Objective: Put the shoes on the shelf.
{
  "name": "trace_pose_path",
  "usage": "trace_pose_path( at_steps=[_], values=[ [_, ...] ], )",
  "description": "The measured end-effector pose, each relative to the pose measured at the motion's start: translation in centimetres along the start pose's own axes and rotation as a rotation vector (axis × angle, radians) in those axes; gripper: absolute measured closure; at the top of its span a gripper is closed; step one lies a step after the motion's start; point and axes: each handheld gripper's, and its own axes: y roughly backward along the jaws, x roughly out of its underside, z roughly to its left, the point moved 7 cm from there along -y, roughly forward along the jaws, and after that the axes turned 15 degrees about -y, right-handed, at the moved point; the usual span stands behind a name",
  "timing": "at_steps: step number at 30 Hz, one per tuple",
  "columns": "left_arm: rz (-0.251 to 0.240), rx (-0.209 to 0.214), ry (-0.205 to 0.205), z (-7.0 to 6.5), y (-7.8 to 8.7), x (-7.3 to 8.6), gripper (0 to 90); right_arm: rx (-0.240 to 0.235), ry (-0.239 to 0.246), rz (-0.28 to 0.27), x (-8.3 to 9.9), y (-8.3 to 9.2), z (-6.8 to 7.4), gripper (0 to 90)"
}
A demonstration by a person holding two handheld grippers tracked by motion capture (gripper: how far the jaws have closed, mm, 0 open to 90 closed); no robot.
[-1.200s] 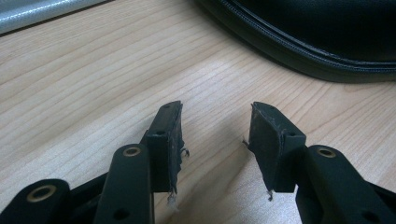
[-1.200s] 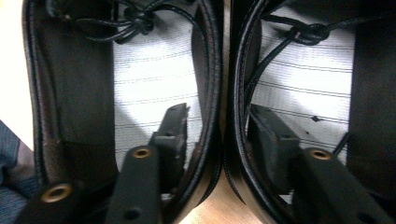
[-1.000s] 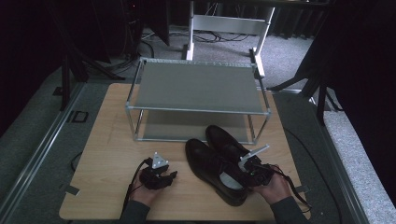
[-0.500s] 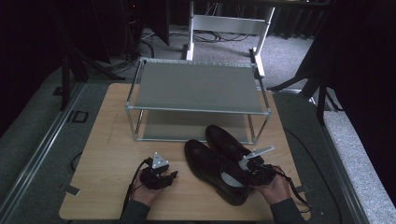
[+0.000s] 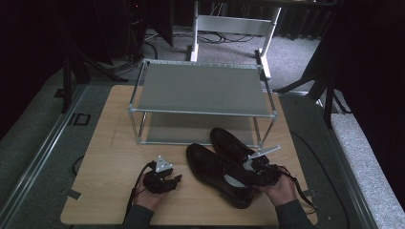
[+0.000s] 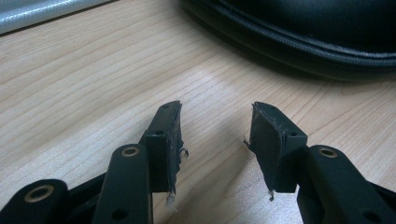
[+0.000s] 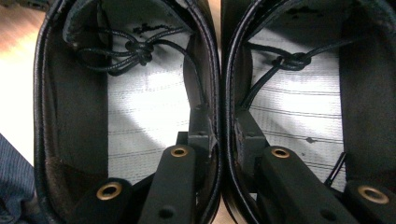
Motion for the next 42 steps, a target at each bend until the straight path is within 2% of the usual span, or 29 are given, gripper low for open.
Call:
trace_pose_path(
  at_steps=[19,28,32,42],
  values=[
    [-0.001,0.000,0.002,0.0,0.0,0.0,53.5,0.012,-0.065,-0.060,-3.0,0.3,-0.9,80.4],
    [-0.002,-0.006,0.006,0.0,0.2,-0.2,53.5,0.017,-0.083,-0.075,-4.3,-0.3,-1.0,80.4],
    [-0.020,-0.001,-0.001,-0.4,0.7,-1.0,53.6,-0.009,-0.104,-0.083,-5.0,-0.6,-1.0,80.3],
    [-0.074,0.025,-0.037,-1.5,0.9,-4.0,53.6,0.016,-0.118,-0.118,-6.4,-1.0,-0.5,80.2]
  ],
)
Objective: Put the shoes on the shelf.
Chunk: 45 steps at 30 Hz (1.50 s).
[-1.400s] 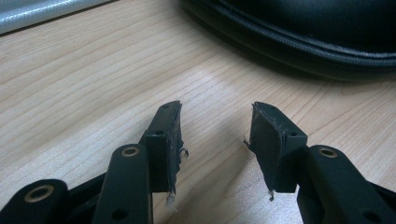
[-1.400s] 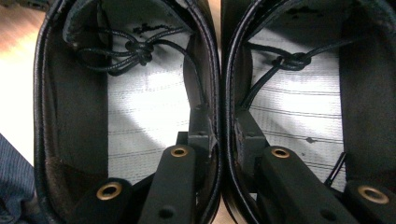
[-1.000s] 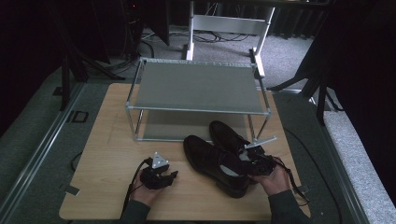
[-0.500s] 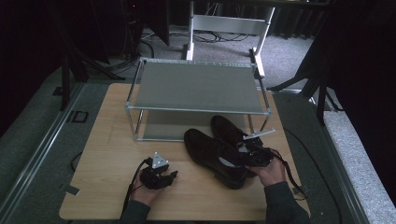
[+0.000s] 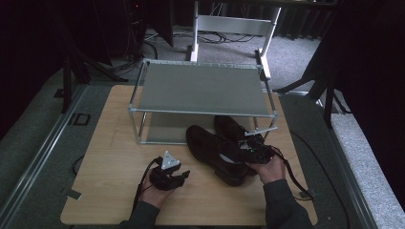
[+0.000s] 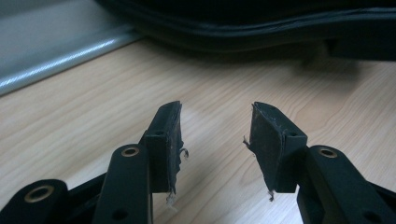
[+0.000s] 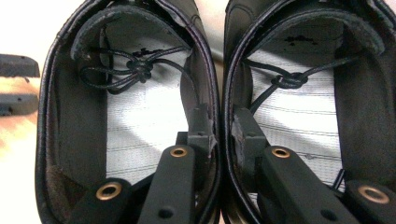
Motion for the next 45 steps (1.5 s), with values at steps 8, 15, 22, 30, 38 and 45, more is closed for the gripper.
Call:
trace_pose_path(
  at_steps=[8,15,22,30,38,45],
  values=[
    [-0.037,0.037,-0.034,-1.8,-0.7,-2.6,53.6,0.016,-0.025,-0.009,-0.9,-0.7,0.4,80.1],
    [-0.051,0.055,-0.051,-3.1,-1.2,-3.9,53.7,0.022,-0.035,-0.021,-1.4,-1.2,0.6,80.1],
    [-0.039,-0.004,-0.058,-3.8,-1.3,-4.4,70.5,0.027,-0.048,-0.025,-1.5,-1.9,0.9,80.2],
    [-0.053,-0.038,-0.031,-4.8,-1.6,-5.1,86.3,0.018,-0.065,-0.034,-1.8,-2.3,1.0,80.2],
    [-0.026,-0.017,-0.028,-5.3,-2.8,-5.5,84.0,0.055,-0.060,-0.061,-2.4,-2.9,1.6,80.2],
    [-0.020,-0.038,-0.011,-4.4,-3.5,-5.6,84.0,0.072,-0.077,-0.104,-2.8,-3.1,2.5,80.2]
  ],
)
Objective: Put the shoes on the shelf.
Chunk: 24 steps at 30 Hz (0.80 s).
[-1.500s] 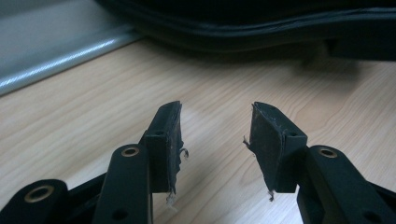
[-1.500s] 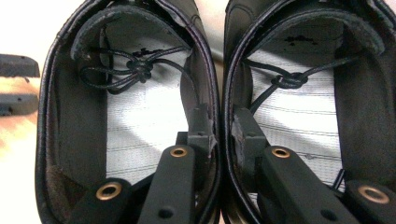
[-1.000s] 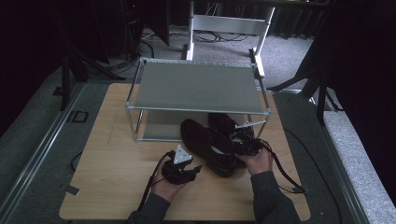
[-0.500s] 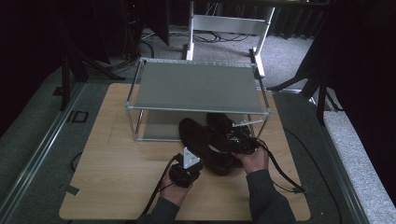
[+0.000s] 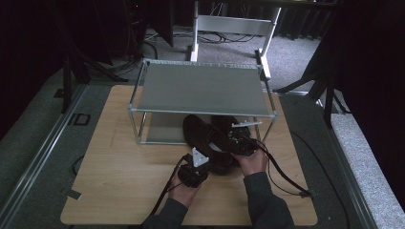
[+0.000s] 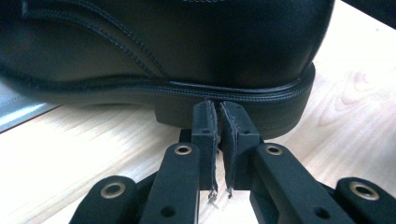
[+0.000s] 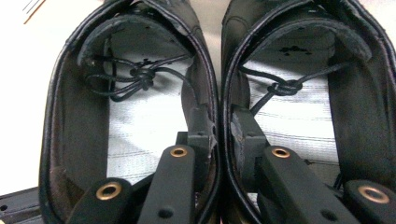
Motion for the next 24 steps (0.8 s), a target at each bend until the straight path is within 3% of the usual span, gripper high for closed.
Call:
trace_pose_path(
  at_steps=[4,7,14,17,24],
  values=[
    [0.006,-0.024,0.015,0.8,-0.6,-0.1,85.9,0.029,-0.007,-0.026,-0.3,-0.2,0.3,80.2],
    [0.006,-0.049,0.031,1.9,-1.3,-0.3,86.9,0.045,-0.057,-0.060,-0.6,-0.7,0.3,80.2],
    [0.007,-0.098,0.017,3.2,-2.5,-0.2,89.0,0.116,-0.070,-0.117,-1.1,-1.5,0.8,80.1],
    [0.001,-0.121,0.018,4.5,-2.9,-0.2,89.1,0.119,-0.132,-0.146,-1.5,-2.2,0.9,80.1],
    [0.001,-0.151,0.012,6.0,-3.7,0.1,89.3,0.126,-0.206,-0.174,-1.8,-3.5,1.2,80.0]
  ],
)
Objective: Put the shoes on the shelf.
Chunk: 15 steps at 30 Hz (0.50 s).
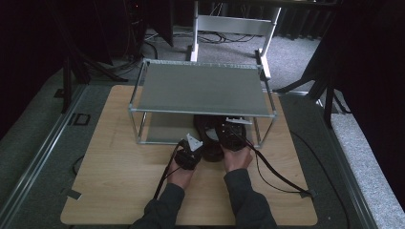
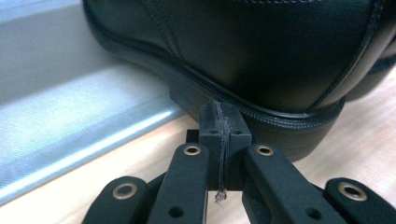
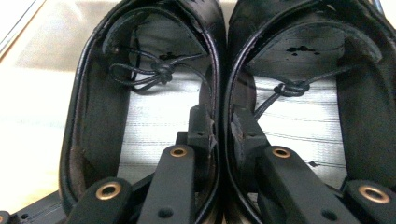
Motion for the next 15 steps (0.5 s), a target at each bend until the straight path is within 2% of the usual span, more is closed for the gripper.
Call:
trace_pose_path(
  at_steps=[3,7,10,11,12,13,15],
  values=[
    [-0.009,-0.015,-0.012,0.5,-0.4,-0.1,89.3,-0.005,-0.035,-0.006,-0.1,-0.5,0.1,79.9],
    [-0.009,-0.029,-0.015,0.9,-0.9,0.1,89.4,-0.002,-0.041,0.002,-0.2,-0.9,0.2,79.9],
    [-0.012,-0.044,0.003,1.0,-1.2,0.3,89.5,0.024,-0.026,0.004,-0.2,-1.1,0.6,79.8],
    [-0.029,-0.051,0.004,1.2,-1.2,-0.1,89.5,0.046,0.007,0.004,-0.1,-1.3,1.1,79.5],
    [-0.029,-0.051,0.004,1.2,-1.2,-0.1,89.4,0.046,0.007,0.004,-0.1,-1.3,1.1,79.5],
    [-0.021,-0.059,-0.006,1.3,-1.2,-0.2,89.2,0.046,0.032,0.004,-0.2,-1.4,1.1,78.1],
    [-0.020,-0.058,0.008,1.4,-1.3,-0.2,87.2,0.024,0.017,-0.013,-0.6,-1.5,0.9,70.9]
  ],
)
